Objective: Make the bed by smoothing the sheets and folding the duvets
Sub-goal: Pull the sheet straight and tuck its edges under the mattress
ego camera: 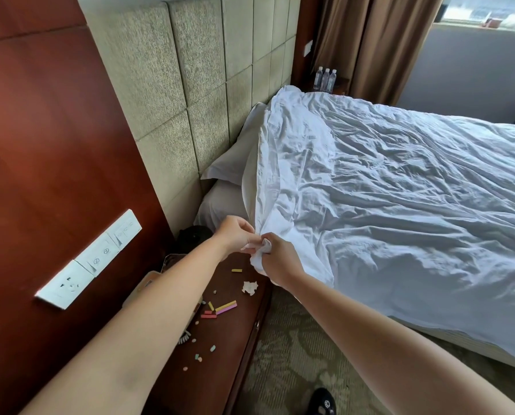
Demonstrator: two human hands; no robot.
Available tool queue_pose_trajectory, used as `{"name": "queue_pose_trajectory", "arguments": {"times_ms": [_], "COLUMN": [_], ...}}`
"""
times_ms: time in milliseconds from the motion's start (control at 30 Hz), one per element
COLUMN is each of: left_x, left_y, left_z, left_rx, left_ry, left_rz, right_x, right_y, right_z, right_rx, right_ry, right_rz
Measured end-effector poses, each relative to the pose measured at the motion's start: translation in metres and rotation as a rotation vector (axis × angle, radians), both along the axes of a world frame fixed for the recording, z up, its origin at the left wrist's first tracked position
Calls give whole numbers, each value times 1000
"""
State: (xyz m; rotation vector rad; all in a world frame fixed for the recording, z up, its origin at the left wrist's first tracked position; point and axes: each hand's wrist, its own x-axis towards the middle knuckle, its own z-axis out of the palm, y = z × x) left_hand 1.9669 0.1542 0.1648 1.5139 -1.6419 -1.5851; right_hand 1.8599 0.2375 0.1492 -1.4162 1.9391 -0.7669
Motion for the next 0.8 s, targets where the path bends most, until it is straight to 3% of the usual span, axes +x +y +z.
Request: {"name": "queue_pose_trajectory", "arguments": {"times_ms": [233,333,467,633,800], "left_x": [6,8,10,6,3], "left_y": [-3,0,0,-1,0], "left_z": [2,-3,-3,-2,1], "left_rx": [-82,-101,49,232,131], "left_ry": [-66,49,182,12,-162], "left_rz": [-96,-21,38,-100,-172], "right_x": [6,6,5,9,11], "right_y": [-3,-4,-2,1,-3], "right_z": [1,6,12,7,1], "right_rx": [-22,-48,-28,11,30], "right_ry": [52,14,-63,-120,-131], "right_rz": [-7,-31,-63,-62,-87]}}
